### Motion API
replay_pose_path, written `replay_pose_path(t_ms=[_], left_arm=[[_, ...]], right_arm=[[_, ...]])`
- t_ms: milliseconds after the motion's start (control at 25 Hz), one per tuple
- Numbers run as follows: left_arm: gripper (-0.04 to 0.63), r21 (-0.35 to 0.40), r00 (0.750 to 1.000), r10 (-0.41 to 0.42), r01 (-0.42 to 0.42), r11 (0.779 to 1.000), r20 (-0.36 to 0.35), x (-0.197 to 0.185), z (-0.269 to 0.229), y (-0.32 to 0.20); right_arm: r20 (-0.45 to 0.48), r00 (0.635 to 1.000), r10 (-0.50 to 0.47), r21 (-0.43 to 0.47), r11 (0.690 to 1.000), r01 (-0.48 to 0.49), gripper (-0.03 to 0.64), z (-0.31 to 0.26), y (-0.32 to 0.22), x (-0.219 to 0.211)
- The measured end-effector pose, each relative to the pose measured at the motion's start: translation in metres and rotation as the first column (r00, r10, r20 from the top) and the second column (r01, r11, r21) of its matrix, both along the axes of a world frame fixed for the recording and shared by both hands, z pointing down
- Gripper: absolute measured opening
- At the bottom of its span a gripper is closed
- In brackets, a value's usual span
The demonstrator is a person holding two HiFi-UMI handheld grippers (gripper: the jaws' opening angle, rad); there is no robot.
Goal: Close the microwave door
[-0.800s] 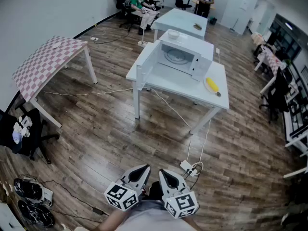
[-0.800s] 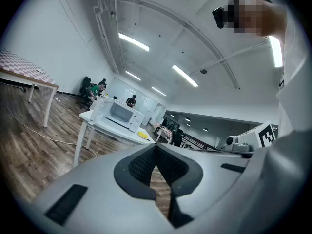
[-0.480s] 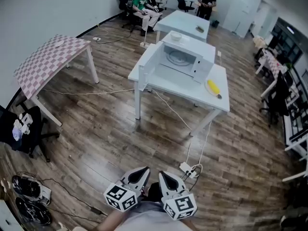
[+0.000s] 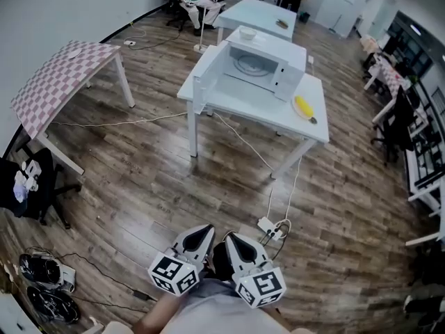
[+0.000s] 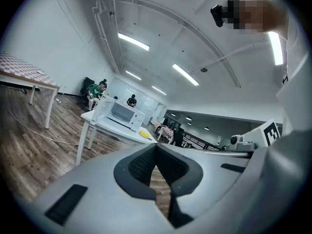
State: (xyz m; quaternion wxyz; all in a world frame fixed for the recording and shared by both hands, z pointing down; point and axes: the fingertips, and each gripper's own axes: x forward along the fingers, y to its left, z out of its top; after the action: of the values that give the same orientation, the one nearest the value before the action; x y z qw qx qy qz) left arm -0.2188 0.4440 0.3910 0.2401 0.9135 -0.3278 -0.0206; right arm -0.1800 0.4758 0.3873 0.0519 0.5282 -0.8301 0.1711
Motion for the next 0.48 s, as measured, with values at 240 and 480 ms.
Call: replay_pose_path(t_ms=[240,480], left_arm=[[0.014,-0.010,1.000,-0.006,0.006,1.000,0.013,0.009,0.001,-0.021],[0.014,-0.029,0.999,-0.010,0.010,1.000,0.031,0.019,0.005,-0.053]], right_arm=[[0.011,1.000,-0.003,-0.005,1.000,0.003,0.023,0.000,-0.024,0.005],[0.032,0.999,-0.023,-0.024,0.999,0.024,0.023,0.006,-0.053,0.014]])
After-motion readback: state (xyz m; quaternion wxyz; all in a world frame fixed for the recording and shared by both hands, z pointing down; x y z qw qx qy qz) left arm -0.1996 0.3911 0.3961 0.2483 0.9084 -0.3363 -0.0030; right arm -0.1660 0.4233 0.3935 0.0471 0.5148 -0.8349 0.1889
